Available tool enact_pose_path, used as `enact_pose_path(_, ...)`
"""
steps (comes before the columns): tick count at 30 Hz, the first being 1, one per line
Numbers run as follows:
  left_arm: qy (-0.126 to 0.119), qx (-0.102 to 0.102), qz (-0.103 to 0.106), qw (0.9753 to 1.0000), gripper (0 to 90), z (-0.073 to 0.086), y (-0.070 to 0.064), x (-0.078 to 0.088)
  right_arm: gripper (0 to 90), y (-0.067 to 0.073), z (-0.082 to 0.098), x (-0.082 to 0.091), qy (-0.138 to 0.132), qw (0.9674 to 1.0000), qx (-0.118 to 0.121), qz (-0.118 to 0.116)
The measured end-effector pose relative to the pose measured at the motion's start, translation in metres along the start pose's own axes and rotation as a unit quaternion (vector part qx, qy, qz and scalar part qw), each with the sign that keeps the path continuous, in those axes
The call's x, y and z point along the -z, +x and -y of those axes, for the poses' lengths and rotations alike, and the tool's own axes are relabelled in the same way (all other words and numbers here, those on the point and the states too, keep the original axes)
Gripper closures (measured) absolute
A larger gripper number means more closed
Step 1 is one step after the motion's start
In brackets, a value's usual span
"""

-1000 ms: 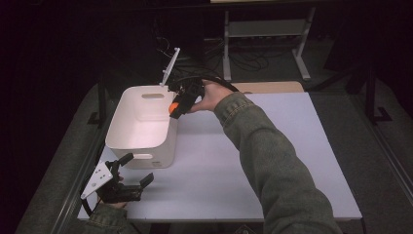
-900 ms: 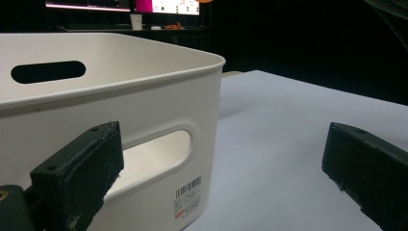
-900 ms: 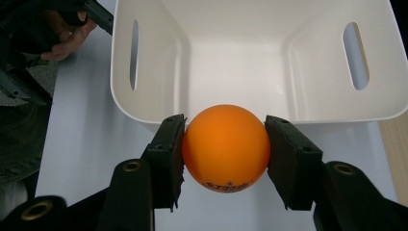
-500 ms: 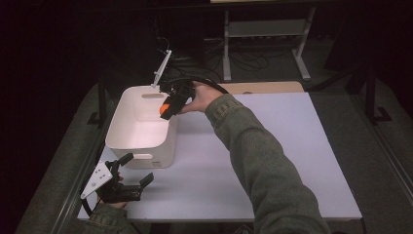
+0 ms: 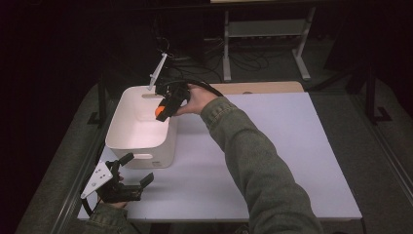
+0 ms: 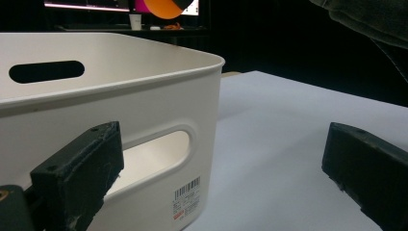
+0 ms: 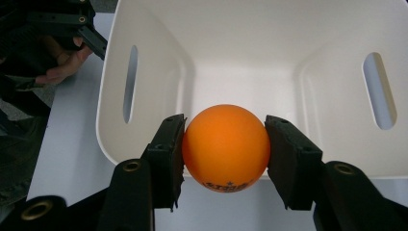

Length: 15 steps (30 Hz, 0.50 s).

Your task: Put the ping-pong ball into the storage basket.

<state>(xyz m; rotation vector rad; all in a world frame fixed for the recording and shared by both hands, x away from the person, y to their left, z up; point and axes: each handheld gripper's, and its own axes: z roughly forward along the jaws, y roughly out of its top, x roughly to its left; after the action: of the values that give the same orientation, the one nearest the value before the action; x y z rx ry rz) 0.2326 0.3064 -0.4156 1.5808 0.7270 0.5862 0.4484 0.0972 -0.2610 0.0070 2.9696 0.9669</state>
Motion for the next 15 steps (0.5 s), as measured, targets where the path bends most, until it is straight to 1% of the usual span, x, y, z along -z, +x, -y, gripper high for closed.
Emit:
enact_pose_path(1,0.000,0.000,0.000,1.0000,0.2,0.000,0.000,0.000,49.6,0.000,0.000,-0.001,0.002,1.0000,-0.002,-0.003)
enact_pose_path(4,0.000,0.000,0.001,1.0000,0.2,0.000,0.000,0.000,49.6,0.000,-0.002,-0.004,-0.002,1.0000,0.001,-0.005)
enact_pose_path(9,0.000,-0.001,0.001,1.0000,0.2,0.000,0.000,0.000,49.6,-0.002,-0.003,-0.011,-0.003,1.0000,0.001,-0.008)
enact_pose_path(12,0.001,-0.001,0.001,1.0000,0.3,0.000,0.000,0.000,49.6,-0.001,-0.004,-0.015,0.002,0.9999,0.002,-0.010)
enact_pose_path(15,0.001,-0.001,0.001,1.0000,0.2,0.000,0.000,0.000,49.6,-0.002,-0.004,-0.019,-0.003,0.9999,0.003,-0.014)
